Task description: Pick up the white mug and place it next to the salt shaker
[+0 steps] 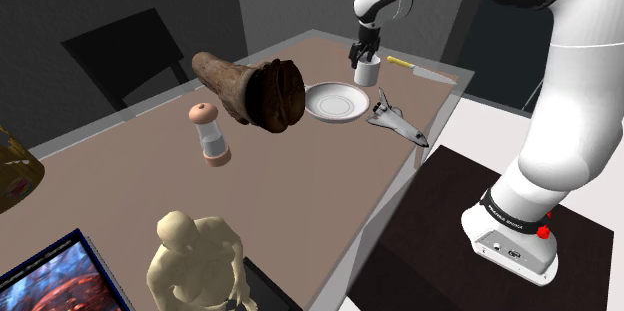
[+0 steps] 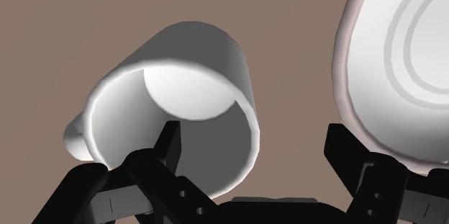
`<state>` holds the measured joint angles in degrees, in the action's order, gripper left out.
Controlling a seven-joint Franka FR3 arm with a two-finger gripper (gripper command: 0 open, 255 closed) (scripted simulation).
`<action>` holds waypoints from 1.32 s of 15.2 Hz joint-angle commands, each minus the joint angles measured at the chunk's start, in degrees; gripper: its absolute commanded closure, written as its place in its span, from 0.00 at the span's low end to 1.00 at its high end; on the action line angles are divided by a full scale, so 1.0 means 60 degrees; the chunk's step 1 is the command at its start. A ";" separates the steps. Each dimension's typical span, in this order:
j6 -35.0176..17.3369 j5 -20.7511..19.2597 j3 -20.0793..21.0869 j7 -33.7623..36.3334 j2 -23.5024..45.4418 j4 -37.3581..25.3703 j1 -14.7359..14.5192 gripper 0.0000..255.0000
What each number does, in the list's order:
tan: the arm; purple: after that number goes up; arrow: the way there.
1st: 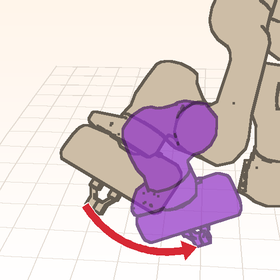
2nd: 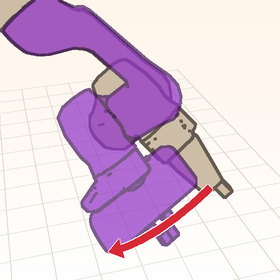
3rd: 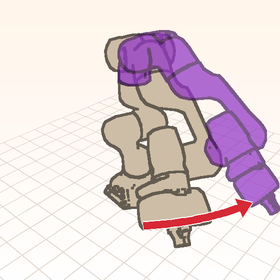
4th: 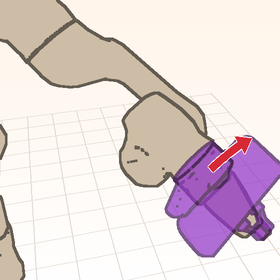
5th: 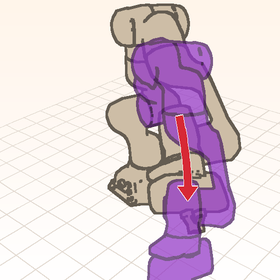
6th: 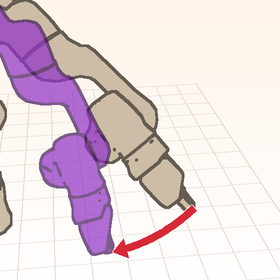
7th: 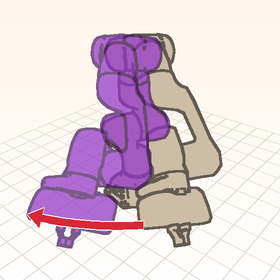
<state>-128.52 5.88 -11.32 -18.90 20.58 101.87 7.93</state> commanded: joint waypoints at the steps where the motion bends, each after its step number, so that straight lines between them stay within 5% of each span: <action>1: -0.0189 0.0056 0.0017 -0.0054 0.0183 0.0005 0.0033 0.00; 12: -0.0434 0.0110 0.0043 -0.0088 0.0380 0.0058 0.0052 0.00; 13: -0.0434 0.0110 0.0043 -0.0088 0.0380 0.0058 0.0052 1.00; 20: -0.0434 0.0110 0.0043 -0.0088 0.0380 0.0058 0.0052 1.00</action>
<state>-131.11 6.54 -11.06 -19.42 22.85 102.22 8.24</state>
